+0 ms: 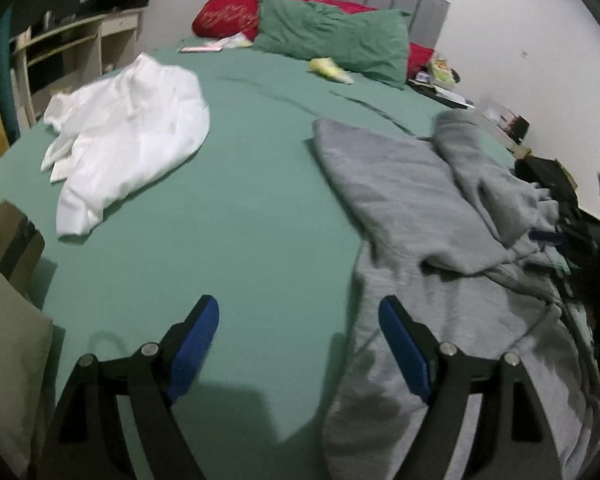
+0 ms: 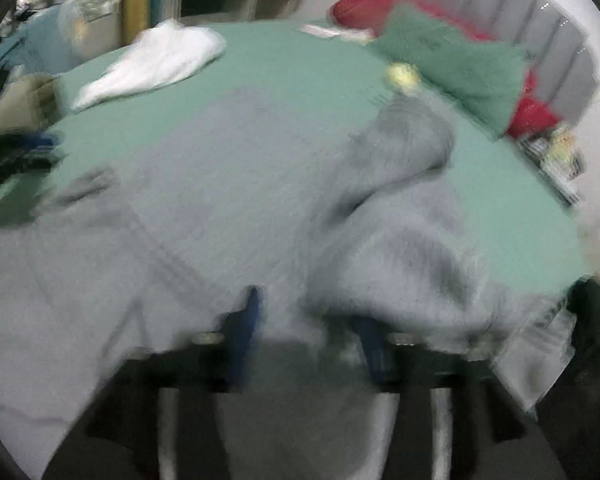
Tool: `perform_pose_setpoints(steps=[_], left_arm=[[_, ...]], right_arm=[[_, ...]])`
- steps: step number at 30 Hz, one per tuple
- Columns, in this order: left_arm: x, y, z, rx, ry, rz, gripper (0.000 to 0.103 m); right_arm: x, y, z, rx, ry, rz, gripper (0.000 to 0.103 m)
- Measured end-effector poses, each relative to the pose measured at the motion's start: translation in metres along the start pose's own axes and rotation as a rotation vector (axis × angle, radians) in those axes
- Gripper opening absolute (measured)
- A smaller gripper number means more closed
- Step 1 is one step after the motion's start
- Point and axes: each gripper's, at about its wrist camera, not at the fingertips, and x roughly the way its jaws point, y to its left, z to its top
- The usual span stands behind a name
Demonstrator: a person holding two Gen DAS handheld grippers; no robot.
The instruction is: Fold large clothes
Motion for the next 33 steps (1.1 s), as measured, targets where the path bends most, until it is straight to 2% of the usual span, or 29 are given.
perform_pose_setpoints(steps=[3,7,8,10,12,13,14,15,16,18,21,24,26,29,33], left_arm=[[-0.002,-0.004,-0.004,0.003,0.0,-0.008,0.082],[0.002,-0.003,-0.011,-0.007,0.028,-0.018,0.082],[0.003,-0.003,-0.012,-0.007,0.033,-0.02,0.082],[0.006,-0.004,-0.012,0.002,0.039,-0.018,0.082],[0.007,-0.004,-0.01,0.011,0.037,-0.016,0.082],[0.007,-0.004,-0.009,0.012,0.038,-0.016,0.082],[0.007,-0.004,-0.007,0.01,0.039,-0.021,0.082],[0.006,-0.004,-0.006,0.007,0.038,-0.029,0.082],[0.005,-0.004,-0.005,0.006,0.035,-0.037,0.082],[0.002,-0.004,-0.004,0.017,0.024,-0.043,0.082],[-0.003,-0.002,-0.003,0.007,0.012,-0.044,0.082],[-0.012,0.0,-0.003,-0.01,-0.004,-0.059,0.082],[-0.017,0.001,-0.004,-0.01,-0.009,-0.062,0.082],[-0.023,0.001,-0.008,-0.008,-0.01,-0.071,0.082],[-0.027,-0.004,-0.015,0.021,0.004,-0.083,0.082]], right_arm=[[-0.03,-0.01,-0.006,0.026,-0.067,-0.038,0.061],[-0.03,-0.076,0.013,0.186,-0.13,-0.18,0.078],[-0.024,-0.094,0.019,0.245,-0.13,-0.188,0.082],[-0.003,-0.131,0.025,0.377,-0.107,-0.196,0.083],[0.021,-0.157,0.024,0.482,-0.089,-0.109,0.083],[0.029,-0.164,0.024,0.514,-0.091,-0.057,0.079],[0.039,-0.169,0.023,0.532,-0.088,-0.001,0.033],[0.047,-0.168,0.025,0.532,-0.064,0.035,0.001],[0.052,-0.165,0.025,0.514,-0.049,0.03,0.004],[0.037,-0.145,0.039,0.422,-0.075,0.001,0.004],[-0.025,-0.11,0.063,0.271,-0.205,-0.079,0.004],[-0.073,-0.047,0.072,-0.007,-0.242,-0.173,0.004],[-0.086,-0.001,0.058,-0.155,-0.208,-0.173,0.004],[-0.067,0.052,0.015,-0.286,-0.088,-0.106,0.004],[-0.021,0.089,-0.05,-0.289,0.11,-0.002,0.01]])
